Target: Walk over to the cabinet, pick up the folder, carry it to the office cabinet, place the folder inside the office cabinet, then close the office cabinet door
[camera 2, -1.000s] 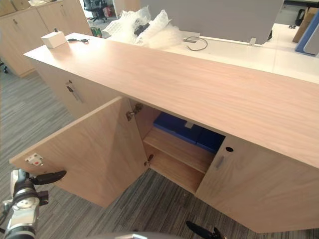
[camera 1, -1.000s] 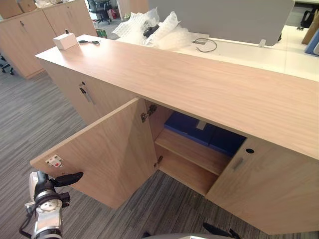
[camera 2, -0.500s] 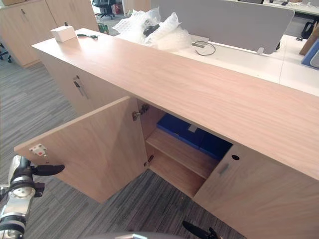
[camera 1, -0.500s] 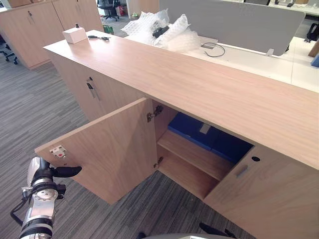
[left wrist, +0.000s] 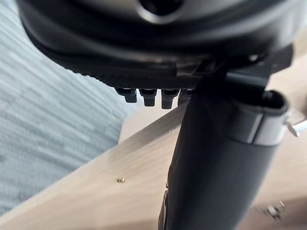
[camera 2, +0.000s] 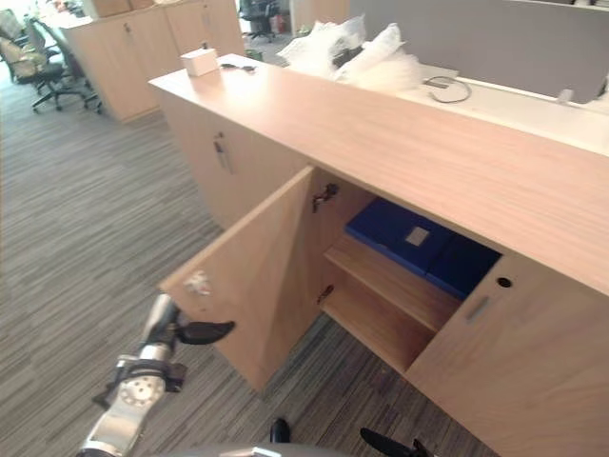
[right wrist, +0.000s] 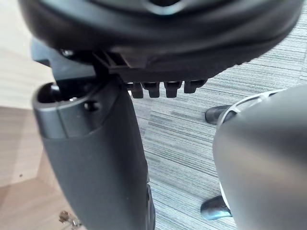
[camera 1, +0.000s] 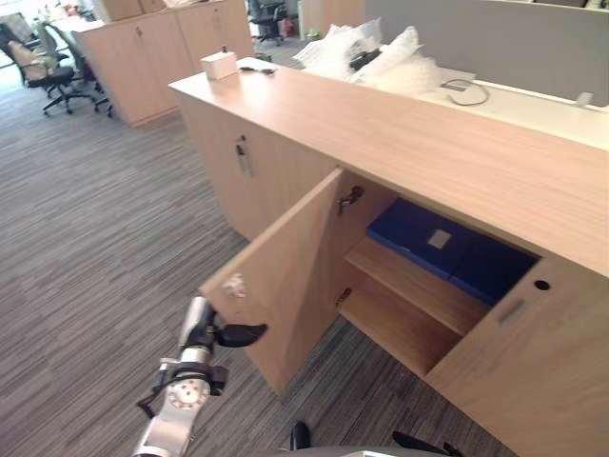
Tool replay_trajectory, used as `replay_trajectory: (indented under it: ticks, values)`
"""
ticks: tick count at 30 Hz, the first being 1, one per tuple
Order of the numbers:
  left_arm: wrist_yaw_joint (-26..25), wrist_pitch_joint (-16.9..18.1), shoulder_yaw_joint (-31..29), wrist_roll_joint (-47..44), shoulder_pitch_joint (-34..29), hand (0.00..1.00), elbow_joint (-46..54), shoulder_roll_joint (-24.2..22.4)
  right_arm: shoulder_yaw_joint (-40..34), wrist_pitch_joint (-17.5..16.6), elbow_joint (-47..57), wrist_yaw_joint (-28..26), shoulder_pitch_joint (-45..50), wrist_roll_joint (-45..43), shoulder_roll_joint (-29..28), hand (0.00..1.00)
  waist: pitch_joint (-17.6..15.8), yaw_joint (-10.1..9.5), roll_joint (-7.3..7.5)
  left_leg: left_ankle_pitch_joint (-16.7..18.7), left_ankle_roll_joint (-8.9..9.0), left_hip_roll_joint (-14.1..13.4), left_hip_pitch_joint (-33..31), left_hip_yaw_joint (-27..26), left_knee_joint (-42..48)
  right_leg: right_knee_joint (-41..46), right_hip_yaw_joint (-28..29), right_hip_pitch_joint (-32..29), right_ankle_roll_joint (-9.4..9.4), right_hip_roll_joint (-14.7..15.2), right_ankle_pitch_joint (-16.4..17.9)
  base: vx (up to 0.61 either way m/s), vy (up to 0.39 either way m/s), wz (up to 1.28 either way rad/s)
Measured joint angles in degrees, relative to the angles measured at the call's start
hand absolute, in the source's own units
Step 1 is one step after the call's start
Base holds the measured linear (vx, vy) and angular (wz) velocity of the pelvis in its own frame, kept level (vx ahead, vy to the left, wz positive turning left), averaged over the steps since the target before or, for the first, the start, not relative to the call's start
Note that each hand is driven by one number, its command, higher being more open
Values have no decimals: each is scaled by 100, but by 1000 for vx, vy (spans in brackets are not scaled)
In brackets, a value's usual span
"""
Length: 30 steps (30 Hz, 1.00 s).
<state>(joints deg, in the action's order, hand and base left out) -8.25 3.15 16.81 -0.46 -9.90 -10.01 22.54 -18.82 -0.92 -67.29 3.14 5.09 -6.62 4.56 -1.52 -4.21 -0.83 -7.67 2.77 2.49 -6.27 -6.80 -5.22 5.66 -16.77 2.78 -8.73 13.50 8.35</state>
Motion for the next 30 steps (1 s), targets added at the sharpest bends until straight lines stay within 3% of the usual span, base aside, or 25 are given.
replay_trajectory:
  ticks: [1,2,6,11,14,18,25,29,30]
  values:
    - [191,70,382,-126,2,100,118,150,38,-19,-34,1,-40,1,-38,100,-2,29,76,-117,-188,129,-84,-33,182,47,-23,-63,-103,188,-38,-19,238,3]
    - [414,99,865,-282,-4,100,298,267,144,-4,-134,-1,-161,6,25,100,29,14,-31,-35,-418,181,40,19,33,147,59,-101,-178,244,-55,3,289,-14]
    - [1139,115,2141,-594,393,100,768,351,387,1,-98,2,-374,44,-55,100,53,342,35,3,-468,411,55,-148,-25,69,295,-162,-241,388,-97,-21,218,-20]
    - [1799,470,3123,-775,736,100,1689,139,546,-20,-107,0,-418,114,-74,100,84,527,54,11,-480,390,58,-347,-26,-130,290,-179,-215,393,-98,-61,52,-24]
    - [1910,645,3352,-923,895,100,1852,-179,649,-14,-111,-6,-415,201,-37,100,130,599,-14,10,-479,342,63,-358,-26,-209,295,-179,-197,344,-98,-105,-40,-16]
    - [1952,645,3391,-1151,937,100,1857,-267,677,-9,-110,-11,-402,202,-5,100,182,609,-111,9,-477,255,47,-354,-26,-337,308,-176,-76,240,-116,-92,-76,-13]
    - [2050,638,3465,-1419,888,100,1716,-274,948,-2,-102,-18,-407,202,5,100,168,621,-90,8,-476,183,42,-356,-26,-426,328,-158,22,155,-125,-49,-81,-3]
    - [2022,638,3251,-1486,635,100,1054,-461,1103,-16,-89,-20,-424,201,4,100,159,672,-67,9,-476,154,53,-378,-26,-483,360,-148,41,127,-137,-14,-77,-8]
    - [1999,582,2919,-1794,487,100,462,-731,1118,-26,-89,-13,-470,210,-11,100,102,676,-43,29,-461,87,105,-492,-22,-378,221,-180,315,145,-227,-6,-86,-28]
